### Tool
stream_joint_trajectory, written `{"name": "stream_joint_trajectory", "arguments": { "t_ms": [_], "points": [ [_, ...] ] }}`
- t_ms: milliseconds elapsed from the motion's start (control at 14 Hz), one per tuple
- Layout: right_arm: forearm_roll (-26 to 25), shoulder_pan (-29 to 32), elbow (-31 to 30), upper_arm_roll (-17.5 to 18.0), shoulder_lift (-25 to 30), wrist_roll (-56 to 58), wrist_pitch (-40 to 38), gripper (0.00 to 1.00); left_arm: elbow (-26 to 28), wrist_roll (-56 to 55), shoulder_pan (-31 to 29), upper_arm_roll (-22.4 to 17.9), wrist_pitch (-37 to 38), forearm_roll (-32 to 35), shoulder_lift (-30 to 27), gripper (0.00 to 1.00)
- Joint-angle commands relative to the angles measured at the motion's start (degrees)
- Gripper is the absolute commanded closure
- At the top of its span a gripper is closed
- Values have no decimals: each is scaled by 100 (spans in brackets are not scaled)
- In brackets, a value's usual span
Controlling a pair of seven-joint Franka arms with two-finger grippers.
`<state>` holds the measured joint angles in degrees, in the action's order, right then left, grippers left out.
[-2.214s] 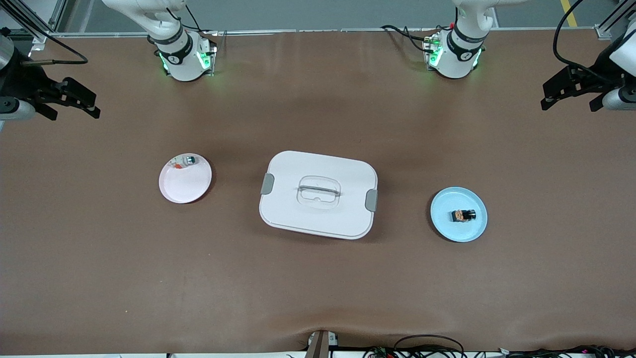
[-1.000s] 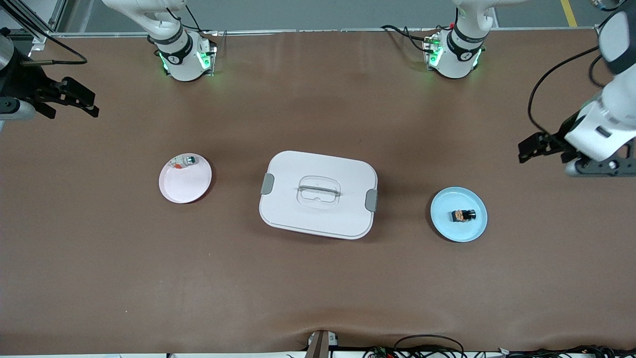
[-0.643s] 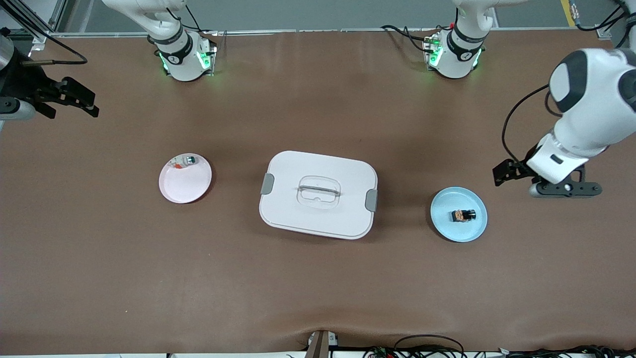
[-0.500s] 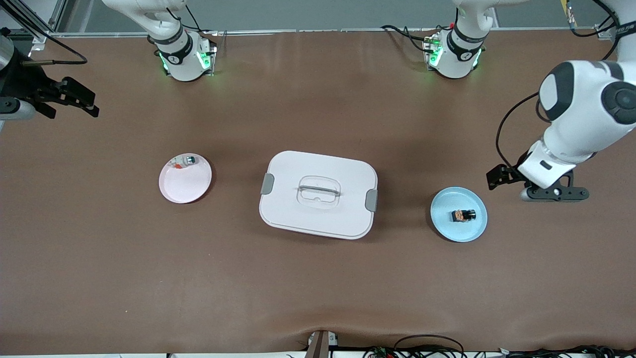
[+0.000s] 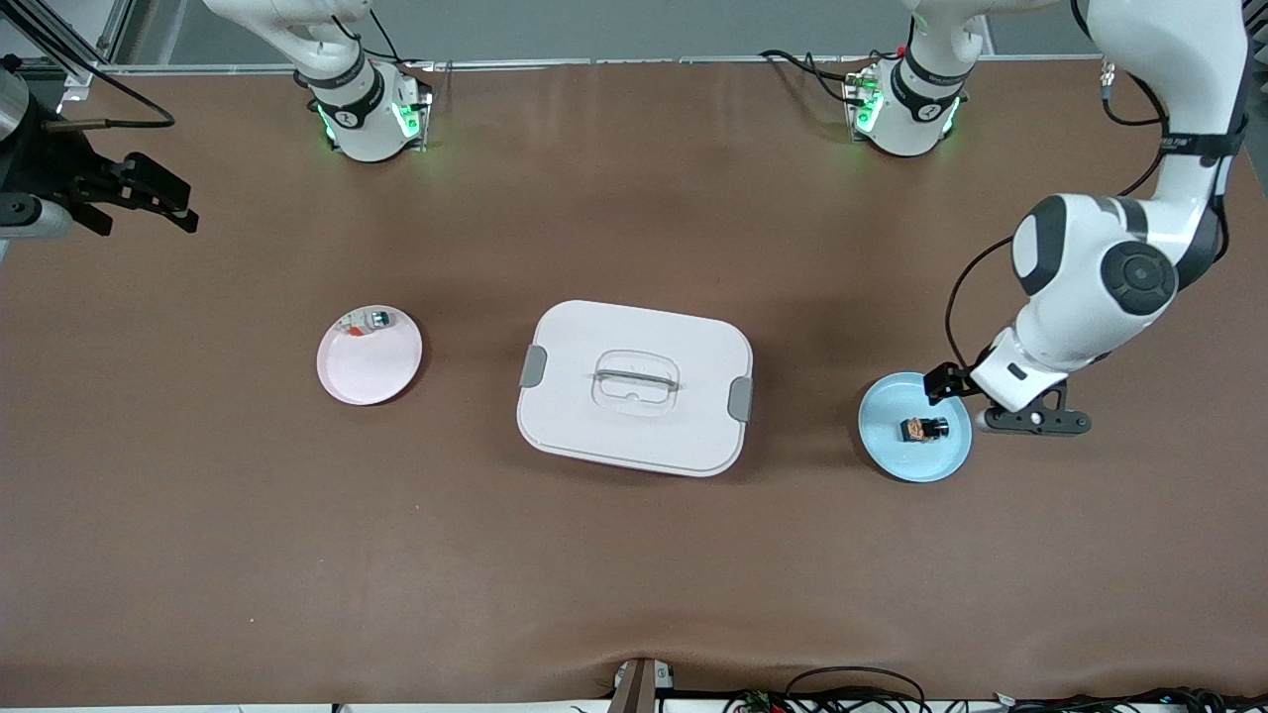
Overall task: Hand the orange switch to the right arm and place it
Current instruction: 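Move the left gripper down over the black-orange switch on the blue plate, then close the left gripper on the black-orange switch and lift it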
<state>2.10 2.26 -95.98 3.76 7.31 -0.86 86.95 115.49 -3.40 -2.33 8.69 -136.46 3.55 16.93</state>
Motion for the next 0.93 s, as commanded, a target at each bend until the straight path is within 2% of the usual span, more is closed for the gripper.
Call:
{"name": "stream_joint_trajectory", "arguments": {
  "t_ms": [0, 643, 857],
  "points": [
    [10, -41, -141, -16, 157, -64, 15, 0, 114, 6, -21, 10, -319, 190, 152, 0],
    [10, -41, -132, -16, 148, -64, 15, 0, 114, -231, -39, -25, -1400, 181, 1048, 0],
    [10, -41, -132, -16, 157, -64, 15, 0, 114, -240, -48, -60, -1428, 181, 1111, 0]
  ]
}}
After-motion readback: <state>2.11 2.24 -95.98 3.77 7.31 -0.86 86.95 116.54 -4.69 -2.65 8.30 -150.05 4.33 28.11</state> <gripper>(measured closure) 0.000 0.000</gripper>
